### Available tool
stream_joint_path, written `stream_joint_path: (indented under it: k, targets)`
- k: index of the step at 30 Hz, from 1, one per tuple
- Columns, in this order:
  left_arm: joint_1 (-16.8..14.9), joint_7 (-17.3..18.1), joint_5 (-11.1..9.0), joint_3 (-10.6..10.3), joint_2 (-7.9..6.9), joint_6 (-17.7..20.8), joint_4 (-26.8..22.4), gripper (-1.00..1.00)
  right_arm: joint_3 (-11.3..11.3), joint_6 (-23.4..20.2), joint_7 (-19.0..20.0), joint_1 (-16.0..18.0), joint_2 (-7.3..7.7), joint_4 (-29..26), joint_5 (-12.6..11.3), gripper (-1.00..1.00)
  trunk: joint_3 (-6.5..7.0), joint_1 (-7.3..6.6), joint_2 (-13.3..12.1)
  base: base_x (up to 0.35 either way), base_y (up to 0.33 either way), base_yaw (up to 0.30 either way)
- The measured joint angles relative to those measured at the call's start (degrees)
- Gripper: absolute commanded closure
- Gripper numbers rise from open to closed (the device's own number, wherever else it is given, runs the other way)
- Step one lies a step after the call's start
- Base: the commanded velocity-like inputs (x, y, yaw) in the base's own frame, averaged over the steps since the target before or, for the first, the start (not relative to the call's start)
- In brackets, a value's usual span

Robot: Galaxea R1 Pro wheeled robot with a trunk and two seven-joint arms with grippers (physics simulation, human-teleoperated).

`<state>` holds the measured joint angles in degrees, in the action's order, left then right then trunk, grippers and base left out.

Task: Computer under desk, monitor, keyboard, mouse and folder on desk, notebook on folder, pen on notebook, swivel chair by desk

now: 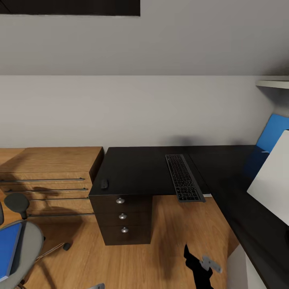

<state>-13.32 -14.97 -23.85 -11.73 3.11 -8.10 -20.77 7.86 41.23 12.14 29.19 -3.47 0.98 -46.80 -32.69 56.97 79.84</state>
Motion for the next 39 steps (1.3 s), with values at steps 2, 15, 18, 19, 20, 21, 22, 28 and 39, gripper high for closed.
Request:
stream_joint_path:
  k: [2,15,18,19,20,21,22,28,39]
  targets:
    - [0.0,0.0,0.0,0.0,0.0,0.0,0.0,-1.0,0.1,0.0,0.0,-0.2,-0.17,0.0,0.7,-1.0,0.0,0.0,0.0,0.0,0.0,0.0]
    - [0.0,0.0,0.0,0.0,-0.01,0.1,0.0,-1.0,0.1,0.0,-0.1,-0.3,-0.48,0.1,1.1,-1.0,0.0,0.0,0.0,0.0,0.0,0.061]
    - [0.0,0.0,0.0,0.0,-0.01,0.1,0.1,-1.0,0.1,0.0,-0.1,-0.3,-0.46,0.1,1.1,-1.0,0.0,0.01,0.0,-0.074,0.0,0.253]
    - [0.0,0.0,0.0,0.0,-0.01,0.1,0.1,-1.0,0.1,0.0,-0.1,-0.3,-0.45,0.1,1.1,-1.0,0.0,0.01,0.0,-0.196,0.0,0.264]
    - [0.0,0.0,0.0,0.0,-0.01,0.1,0.1,-1.0,0.1,0.0,-0.1,-0.3,-0.43,0.1,1.1,-1.0,0.0,0.02,0.0,-0.224,0.0,0.266]
    - [0.0,0.0,0.0,0.0,-0.01,0.1,0.1,-1.0,0.1,0.0,-0.1,-0.3,-0.42,0.1,1.1,-1.0,0.0,0.02,0.0,-0.247,0.0,0.267]
    - [0.0,0.0,0.0,0.0,-0.01,0.1,0.1,-1.0,0.1,0.0,-0.1,-0.3,-0.42,0.1,1.1,-1.0,0.0,0.03,0.0,-0.29,0.0,0.271]
    - [0.0,0.0,0.0,0.0,-0.01,0.1,0.1,-1.0,0.1,0.0,-0.1,-0.3,-0.39,0.1,1.1,-1.0,-0.06,0.04,0.0,-0.321,0.0,0.266]
    - [0.0,0.0,0.0,0.0,0.0,0.1,0.1,-1.0,0.1,0.1,-0.1,-0.3,-0.39,0.1,1.1,-1.0,-0.25,0.04,0.0,-0.335,0.0,0.071]
